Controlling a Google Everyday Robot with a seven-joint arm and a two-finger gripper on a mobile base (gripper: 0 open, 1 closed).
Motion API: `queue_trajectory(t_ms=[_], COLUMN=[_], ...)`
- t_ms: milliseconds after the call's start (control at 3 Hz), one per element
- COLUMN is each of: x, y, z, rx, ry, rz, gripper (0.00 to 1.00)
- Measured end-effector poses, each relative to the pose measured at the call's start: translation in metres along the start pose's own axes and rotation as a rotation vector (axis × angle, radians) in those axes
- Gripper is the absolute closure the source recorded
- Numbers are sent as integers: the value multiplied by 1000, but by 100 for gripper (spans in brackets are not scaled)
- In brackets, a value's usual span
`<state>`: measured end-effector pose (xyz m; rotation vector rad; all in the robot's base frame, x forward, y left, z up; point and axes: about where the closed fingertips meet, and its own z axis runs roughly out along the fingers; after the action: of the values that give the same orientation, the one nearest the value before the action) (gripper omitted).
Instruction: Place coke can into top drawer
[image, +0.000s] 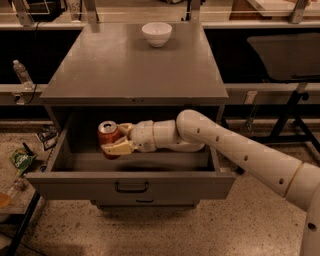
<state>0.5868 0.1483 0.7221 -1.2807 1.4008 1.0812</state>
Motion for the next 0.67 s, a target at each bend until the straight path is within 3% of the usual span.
queue_trajectory(t_ms=[667], x=[54], y=[-17], z=[15], rx=[58], ry=[29], rz=[-4], gripper=[58])
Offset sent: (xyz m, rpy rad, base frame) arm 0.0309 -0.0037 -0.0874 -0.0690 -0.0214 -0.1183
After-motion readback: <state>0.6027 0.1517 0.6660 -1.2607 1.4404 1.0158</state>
